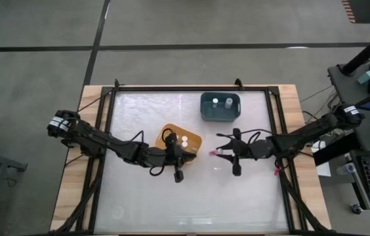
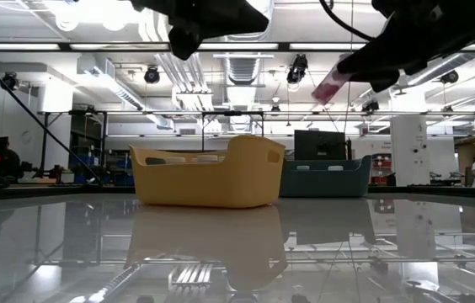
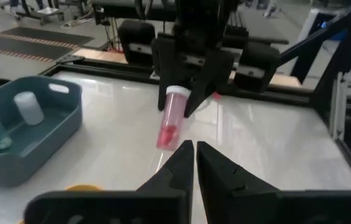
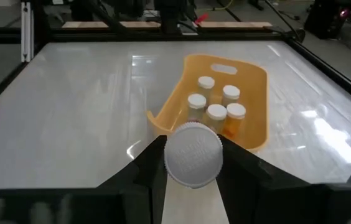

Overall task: Pick and place medicine bottles into bin by pill shape (circle, oval)
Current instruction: Put the pink pill bottle into the yellow bin

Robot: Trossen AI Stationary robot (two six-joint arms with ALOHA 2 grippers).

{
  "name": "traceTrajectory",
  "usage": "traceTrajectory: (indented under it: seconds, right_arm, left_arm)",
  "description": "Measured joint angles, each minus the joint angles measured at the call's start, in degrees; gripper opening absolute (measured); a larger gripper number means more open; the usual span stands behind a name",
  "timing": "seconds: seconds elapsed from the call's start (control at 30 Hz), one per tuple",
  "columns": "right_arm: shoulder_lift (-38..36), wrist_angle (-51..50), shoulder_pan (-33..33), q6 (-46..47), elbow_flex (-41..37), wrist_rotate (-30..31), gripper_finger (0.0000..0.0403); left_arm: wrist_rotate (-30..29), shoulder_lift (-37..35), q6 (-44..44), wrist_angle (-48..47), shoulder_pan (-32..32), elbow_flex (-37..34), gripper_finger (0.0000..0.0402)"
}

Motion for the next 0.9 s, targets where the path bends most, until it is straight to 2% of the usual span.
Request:
traceTrajectory:
  seconds: [0.17, 0.47, 0.6, 0.7, 0.9]
  right_arm:
    - [0.93, 0.99, 0.0, 0.04, 0.0, -0.06, 0.0109]
    - [0.98, 1.35, -0.02, 0.41, -0.04, -2.71, 0.0109]
    - [0.98, 1.32, -0.02, 0.45, -0.02, -2.71, 0.0109]
    - [0.98, 1.42, -0.02, 0.45, -0.02, -2.71, 0.0109]
    - [0.96, 1.48, -0.02, 0.67, -0.02, -2.71, 0.0109]
  left_arm:
    - [0.85, 3.8, 0.06, 6.39, 0.14, -0.36, 0.0036]
    - [1.2, 14.56, 0.39, 19.11, 2.05, 1.37, 0.0148]
    - [1.37, 19.29, 0.25, 22.12, 3.03, 3.58, 0.0185]
    - [1.41, 21.92, 0.31, 22.5, 3.62, 5.85, 0.02]
    - [1.41, 25.13, 0.32, 22.55, 4.92, 9.07, 0.0203]
